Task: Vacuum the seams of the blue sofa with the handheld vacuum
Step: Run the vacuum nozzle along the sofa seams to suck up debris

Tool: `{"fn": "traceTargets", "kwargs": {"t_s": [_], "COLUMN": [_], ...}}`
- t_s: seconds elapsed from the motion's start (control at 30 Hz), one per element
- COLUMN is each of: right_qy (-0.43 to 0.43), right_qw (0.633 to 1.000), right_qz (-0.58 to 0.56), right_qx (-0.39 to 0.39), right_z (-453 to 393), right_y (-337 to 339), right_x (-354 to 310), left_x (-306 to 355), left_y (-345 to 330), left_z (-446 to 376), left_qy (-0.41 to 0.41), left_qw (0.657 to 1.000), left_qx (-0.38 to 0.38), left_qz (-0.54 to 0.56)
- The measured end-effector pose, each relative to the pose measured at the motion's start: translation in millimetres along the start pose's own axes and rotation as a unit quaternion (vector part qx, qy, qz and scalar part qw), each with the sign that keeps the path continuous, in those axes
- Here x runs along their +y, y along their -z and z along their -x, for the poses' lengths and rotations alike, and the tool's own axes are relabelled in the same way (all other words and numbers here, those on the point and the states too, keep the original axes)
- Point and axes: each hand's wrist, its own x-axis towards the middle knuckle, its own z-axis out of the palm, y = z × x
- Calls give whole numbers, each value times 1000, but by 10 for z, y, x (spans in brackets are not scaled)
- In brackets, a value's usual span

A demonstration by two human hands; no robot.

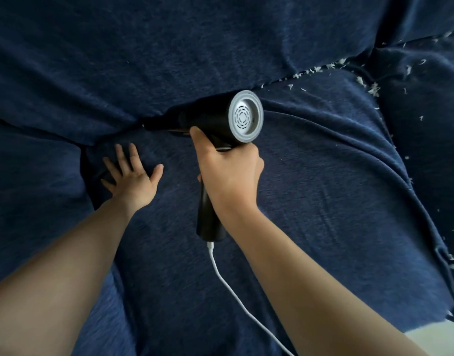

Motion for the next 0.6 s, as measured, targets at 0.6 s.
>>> {"fn": "traceTargets", "kwargs": {"t_s": [0.6], "right_qy": [-18], "right_qw": [1000], "right_qz": [-10], "right_qx": [11], "right_z": [19], "right_y": [41], "right_x": [43], "left_x": [32], "left_y": [8], "left_z": [-11], "left_qy": [9], "left_qw": [1000], "left_qx": [-23], "left_qz": [-7]}}
